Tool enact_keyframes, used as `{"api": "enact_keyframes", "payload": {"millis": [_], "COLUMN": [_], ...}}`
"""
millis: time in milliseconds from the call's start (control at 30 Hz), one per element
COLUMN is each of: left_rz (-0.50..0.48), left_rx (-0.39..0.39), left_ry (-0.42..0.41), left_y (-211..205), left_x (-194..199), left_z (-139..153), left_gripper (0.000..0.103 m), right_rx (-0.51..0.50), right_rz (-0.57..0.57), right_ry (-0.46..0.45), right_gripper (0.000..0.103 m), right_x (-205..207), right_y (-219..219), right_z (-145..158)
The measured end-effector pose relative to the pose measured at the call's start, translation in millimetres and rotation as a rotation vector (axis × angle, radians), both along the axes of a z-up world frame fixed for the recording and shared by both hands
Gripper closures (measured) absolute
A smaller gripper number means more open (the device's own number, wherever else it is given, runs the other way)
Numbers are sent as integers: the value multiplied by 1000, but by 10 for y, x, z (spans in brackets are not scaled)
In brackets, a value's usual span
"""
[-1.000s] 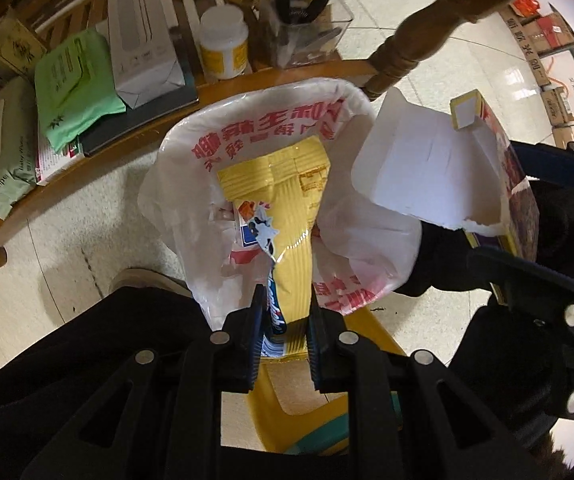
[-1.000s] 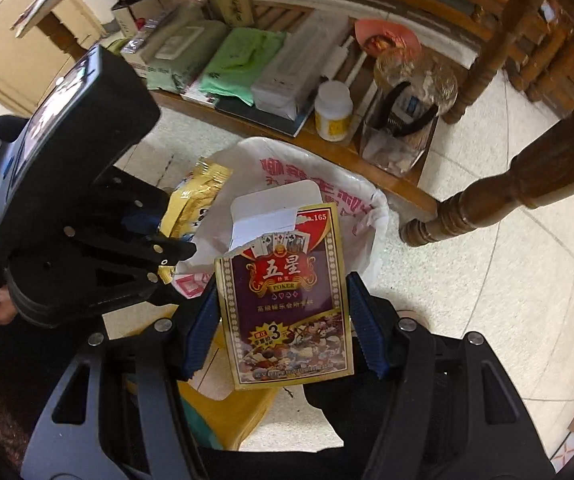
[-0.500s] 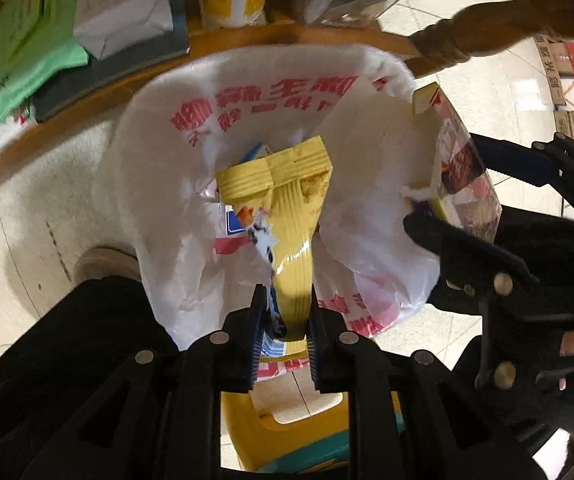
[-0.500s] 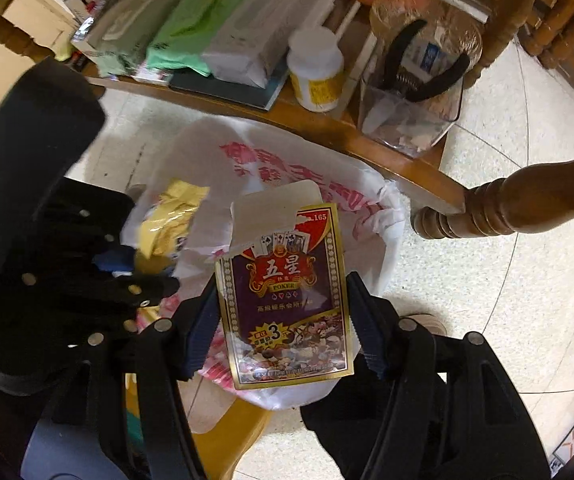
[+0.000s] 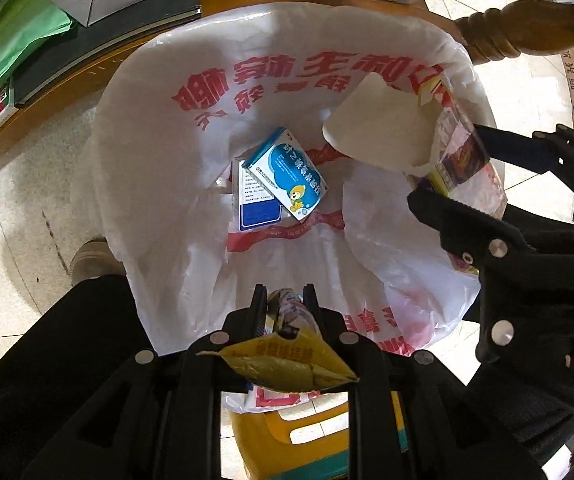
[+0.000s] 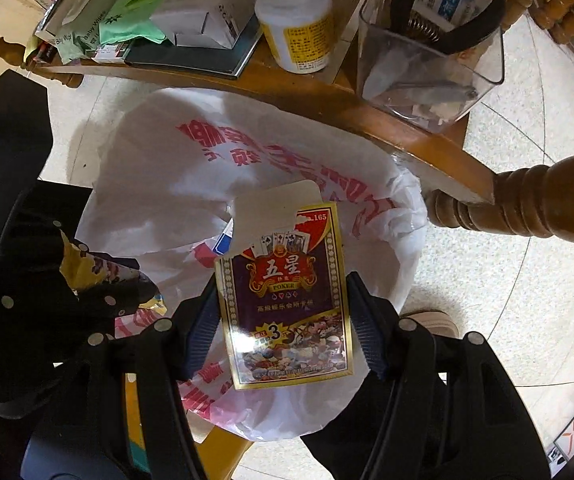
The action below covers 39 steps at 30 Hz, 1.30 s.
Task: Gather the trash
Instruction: 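Open both tools over the bag, dropping the wrapper and card box inside, then raise both tools back over the table toward the remaining trash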
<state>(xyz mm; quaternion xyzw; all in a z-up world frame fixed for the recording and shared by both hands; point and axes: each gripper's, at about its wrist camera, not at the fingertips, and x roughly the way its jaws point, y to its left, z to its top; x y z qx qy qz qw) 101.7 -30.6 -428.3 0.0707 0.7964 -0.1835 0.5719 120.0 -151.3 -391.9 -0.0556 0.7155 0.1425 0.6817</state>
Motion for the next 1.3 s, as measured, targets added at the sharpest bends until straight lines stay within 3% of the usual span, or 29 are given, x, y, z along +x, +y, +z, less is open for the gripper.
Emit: {"api": "enact_keyframes", "payload": {"millis": [167, 233, 567, 867, 1000, 1100, 1300], "left_rz": [-5, -6, 22, 19, 19, 20, 36], "left_rx": [14, 24, 60, 64, 59, 35, -69], "left_ry": [0, 1, -16, -37, -76, -117, -207], "left_y": [-19, -45, 16, -26, -5, 51, 301], "left_x": [-4, 1, 84, 82, 5, -122, -456], "left_z": [15, 7, 35, 109, 286, 575, 1495], "left_gripper": [83, 82, 53, 52, 42, 35, 27], "right_rx": [2, 1, 10, 7, 29, 55, 106], "right_rz": [4, 0, -39, -61, -73, -58, 35], "right_ry": [6, 8, 7, -9, -31, -76, -214], "right_gripper": [42, 31, 29, 29, 29, 28, 21], "right_x": [-10, -12, 23, -45, -144, -284, -730], "right_y": [30, 46, -46, -43, -100, -86, -93], "right_z": [-32, -70, -76, 64, 327, 643, 1585]}}
